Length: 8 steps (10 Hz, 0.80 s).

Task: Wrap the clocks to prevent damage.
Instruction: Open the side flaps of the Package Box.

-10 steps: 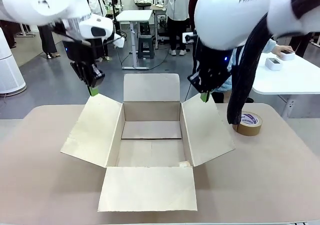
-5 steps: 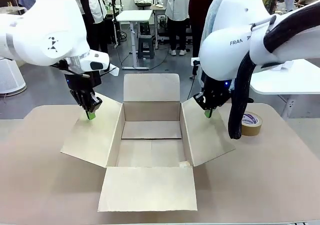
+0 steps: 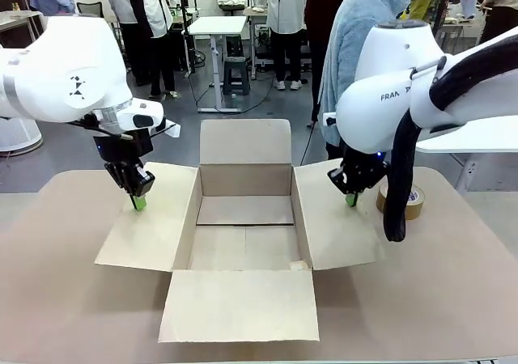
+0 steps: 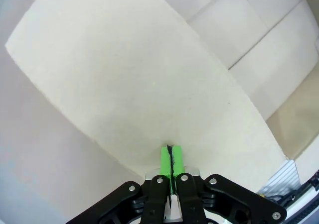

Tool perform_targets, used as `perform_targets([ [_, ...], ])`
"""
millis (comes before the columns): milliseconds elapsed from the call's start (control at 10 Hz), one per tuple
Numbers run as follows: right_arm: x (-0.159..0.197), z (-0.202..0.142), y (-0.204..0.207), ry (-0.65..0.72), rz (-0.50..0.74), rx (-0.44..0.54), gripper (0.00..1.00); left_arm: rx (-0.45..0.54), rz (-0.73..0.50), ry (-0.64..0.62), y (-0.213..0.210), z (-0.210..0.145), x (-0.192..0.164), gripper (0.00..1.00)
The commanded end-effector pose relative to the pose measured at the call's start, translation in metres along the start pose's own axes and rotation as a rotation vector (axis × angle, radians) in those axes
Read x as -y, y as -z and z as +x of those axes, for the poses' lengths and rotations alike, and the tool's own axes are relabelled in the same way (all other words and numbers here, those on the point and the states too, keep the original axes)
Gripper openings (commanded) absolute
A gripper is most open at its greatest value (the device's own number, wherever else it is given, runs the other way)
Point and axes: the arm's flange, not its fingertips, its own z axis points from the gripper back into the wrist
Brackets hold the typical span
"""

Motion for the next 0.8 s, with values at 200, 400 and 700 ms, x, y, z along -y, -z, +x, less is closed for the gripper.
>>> perform_targets([
  [200,0.009,-0.003,0.023,0.024,-0.008,-0.066,0.01,0.037,-0.146,0.080,0.030,-0.009,-0.005,0.00],
  [400,0.009,-0.003,0.021,0.022,0.010,-0.069,0.01,0.008,-0.076,0.084,0.032,-0.011,-0.006,0.00],
  [700,0.010,-0.001,0.022,0.024,0.022,-0.070,0.01,-0.065,-0.058,0.085,0.047,-0.009,-0.009,0.00],
])
